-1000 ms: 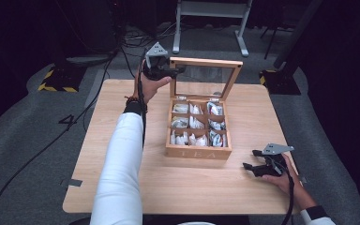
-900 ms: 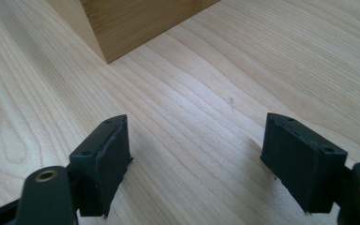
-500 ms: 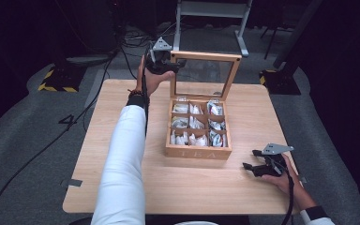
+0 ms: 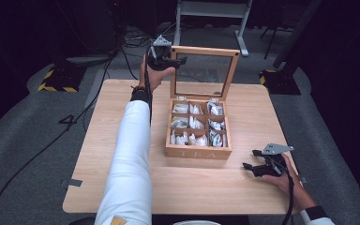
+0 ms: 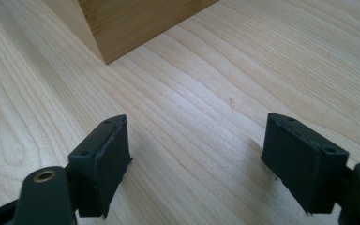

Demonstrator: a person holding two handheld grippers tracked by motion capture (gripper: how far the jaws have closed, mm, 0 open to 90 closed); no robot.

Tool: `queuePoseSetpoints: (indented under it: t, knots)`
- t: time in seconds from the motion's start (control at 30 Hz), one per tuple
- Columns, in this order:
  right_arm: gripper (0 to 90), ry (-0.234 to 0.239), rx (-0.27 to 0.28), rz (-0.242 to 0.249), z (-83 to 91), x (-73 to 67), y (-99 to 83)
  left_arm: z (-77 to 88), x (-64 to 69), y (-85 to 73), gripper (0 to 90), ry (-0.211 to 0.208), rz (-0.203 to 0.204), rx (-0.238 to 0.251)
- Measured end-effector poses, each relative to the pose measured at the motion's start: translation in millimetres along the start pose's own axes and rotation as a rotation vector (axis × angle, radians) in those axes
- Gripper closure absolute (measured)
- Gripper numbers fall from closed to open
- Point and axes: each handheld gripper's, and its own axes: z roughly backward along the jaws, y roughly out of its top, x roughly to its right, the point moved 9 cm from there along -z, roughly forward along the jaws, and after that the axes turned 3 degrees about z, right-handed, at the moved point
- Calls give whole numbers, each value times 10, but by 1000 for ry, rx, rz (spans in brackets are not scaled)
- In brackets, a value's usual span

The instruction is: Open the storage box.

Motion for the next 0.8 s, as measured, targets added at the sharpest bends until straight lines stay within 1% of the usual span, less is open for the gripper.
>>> queuePoseSetpoints:
  t: [0.1, 0.2, 0.23, 0.33, 0.43, 0.57, 0.63, 0.77, 0.8]
  knots:
    - [231, -1, 1, 1, 0, 2, 0, -58, -34, -44, 457, 28, 2, -18]
    - [231, -1, 1, 1, 0, 2, 0, -87, -51, -59, 450, 37, 18, -15]
    - [231, -1, 1, 1, 0, 2, 0, -95, -53, -63, 446, 41, 15, -16]
    - [230, -2, 0, 0, 0, 2, 0, -137, -80, -99, 433, 73, -10, -39]
    - [230, -4, -1, -1, 0, 1, 0, -175, -108, -126, 430, 81, -4, -41]
    - [230, -4, -1, 0, 0, 1, 0, -248, -156, -202, 417, 118, -2, -74]
    - [230, -5, 0, -1, -1, 1, 1, -283, -176, -237, 411, 136, 0, -81]
    - [227, -10, -2, -3, -3, 0, 1, -320, -215, -283, 414, 137, -5, -92]
    - [227, -12, -2, -2, -3, 0, 2, -328, -221, -307, 416, 134, -1, -96]
